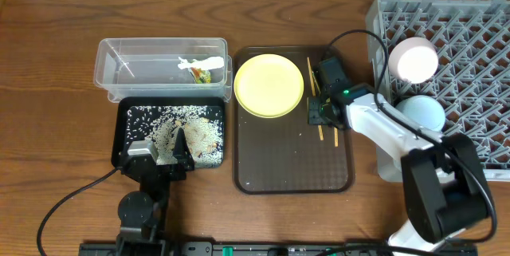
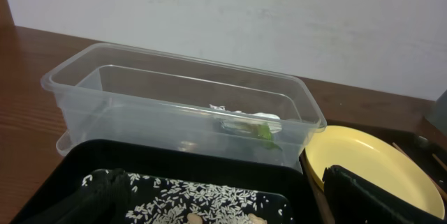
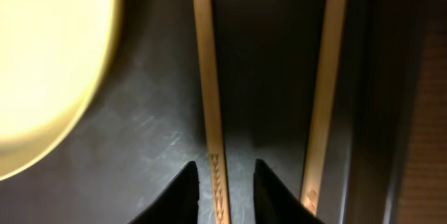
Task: Sort waste into correct bins and load items into the dishwasher rack
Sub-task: 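Grasp one chopstick and place it upright in the rack, then grasp the second chopstick from the brown tray with right gripper, then insert the second chopstick into the rack with right gripper, then reach right gripper to the yellow plate and grasp its rim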
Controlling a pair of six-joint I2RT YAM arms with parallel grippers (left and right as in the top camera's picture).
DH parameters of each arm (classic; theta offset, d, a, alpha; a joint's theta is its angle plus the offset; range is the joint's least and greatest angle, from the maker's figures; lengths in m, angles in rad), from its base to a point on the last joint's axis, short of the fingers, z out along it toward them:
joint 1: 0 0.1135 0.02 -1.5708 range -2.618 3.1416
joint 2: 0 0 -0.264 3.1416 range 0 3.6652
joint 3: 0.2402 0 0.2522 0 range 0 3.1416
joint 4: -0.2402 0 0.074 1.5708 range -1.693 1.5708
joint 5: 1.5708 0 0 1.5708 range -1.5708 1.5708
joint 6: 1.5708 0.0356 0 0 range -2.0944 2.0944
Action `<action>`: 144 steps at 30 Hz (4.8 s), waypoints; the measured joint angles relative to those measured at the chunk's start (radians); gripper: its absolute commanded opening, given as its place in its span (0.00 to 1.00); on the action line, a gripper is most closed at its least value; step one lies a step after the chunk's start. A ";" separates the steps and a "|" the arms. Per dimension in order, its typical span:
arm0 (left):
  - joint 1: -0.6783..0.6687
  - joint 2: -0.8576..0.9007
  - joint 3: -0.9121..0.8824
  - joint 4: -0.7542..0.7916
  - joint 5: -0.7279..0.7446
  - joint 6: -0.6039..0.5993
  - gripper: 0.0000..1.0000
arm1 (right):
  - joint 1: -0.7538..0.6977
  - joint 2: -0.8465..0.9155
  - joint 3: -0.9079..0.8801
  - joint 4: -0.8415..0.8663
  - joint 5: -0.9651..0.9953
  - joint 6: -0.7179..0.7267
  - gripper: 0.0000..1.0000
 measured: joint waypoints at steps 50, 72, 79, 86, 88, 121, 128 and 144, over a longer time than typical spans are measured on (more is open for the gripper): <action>0.000 0.000 0.000 0.000 0.000 0.000 0.90 | -0.636 -0.322 0.015 -0.007 0.281 -0.478 0.16; 0.000 0.000 0.000 0.000 0.000 0.000 0.90 | -0.203 -0.531 0.012 -0.183 -0.164 -0.389 0.43; 0.000 0.000 0.000 0.000 0.000 0.000 0.90 | -0.033 -0.391 -0.063 -0.139 -0.018 -0.148 0.40; 0.000 0.000 0.000 0.000 0.000 0.000 0.90 | -0.027 -0.177 -0.095 -0.014 0.108 -0.034 0.36; 0.000 0.000 0.000 0.000 0.000 0.000 0.90 | -0.027 -0.127 -0.095 0.001 0.118 -0.021 0.33; 0.000 0.000 0.000 0.000 0.000 0.000 0.90 | -0.397 -0.628 -0.067 0.074 0.170 -0.572 0.01; 0.000 0.000 0.000 0.000 0.000 0.000 0.90 | -0.577 -0.483 -0.067 0.158 0.179 -0.618 0.01; 0.000 0.000 0.000 0.000 0.000 0.000 0.90 | -0.622 -0.362 -0.067 0.181 0.258 -0.625 0.57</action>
